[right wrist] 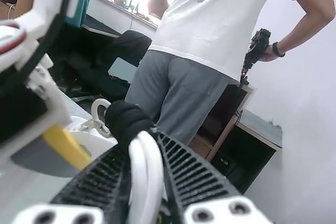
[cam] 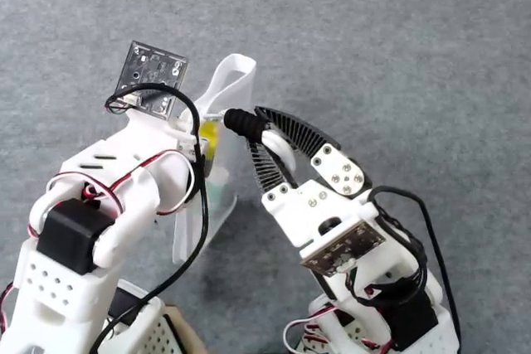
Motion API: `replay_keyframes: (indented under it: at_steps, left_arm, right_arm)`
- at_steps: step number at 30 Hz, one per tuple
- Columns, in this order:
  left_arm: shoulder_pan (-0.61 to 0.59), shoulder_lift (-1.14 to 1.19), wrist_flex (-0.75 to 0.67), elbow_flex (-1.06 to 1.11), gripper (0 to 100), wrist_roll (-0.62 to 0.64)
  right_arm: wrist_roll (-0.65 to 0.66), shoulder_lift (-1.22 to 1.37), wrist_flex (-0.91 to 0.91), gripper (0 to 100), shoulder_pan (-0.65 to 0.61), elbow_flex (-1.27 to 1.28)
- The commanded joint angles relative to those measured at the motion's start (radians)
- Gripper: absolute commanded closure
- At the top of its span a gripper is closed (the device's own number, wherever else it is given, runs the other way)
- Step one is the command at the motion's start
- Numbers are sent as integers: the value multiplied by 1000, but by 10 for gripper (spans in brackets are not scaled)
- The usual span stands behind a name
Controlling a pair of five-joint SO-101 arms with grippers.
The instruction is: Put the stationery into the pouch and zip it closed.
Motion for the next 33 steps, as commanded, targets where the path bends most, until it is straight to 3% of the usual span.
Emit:
replay_keyframes:
  at_steps: [1,14,29,33]
  left_arm:
    - [-4,6,86,-104,972,0]
    - [-4,6,388,-427,972,-46]
    - [4,6,390,-501,972,-44]
    - [4,6,390,-561,973,-44]
  right_arm:
    - [-5,-18,-21,986,32,-51]
    - [-5,-28,-20,986,94,-1]
    - [0,-30,-110,986,203,194]
    - [75,-30,-140,986,212,257]
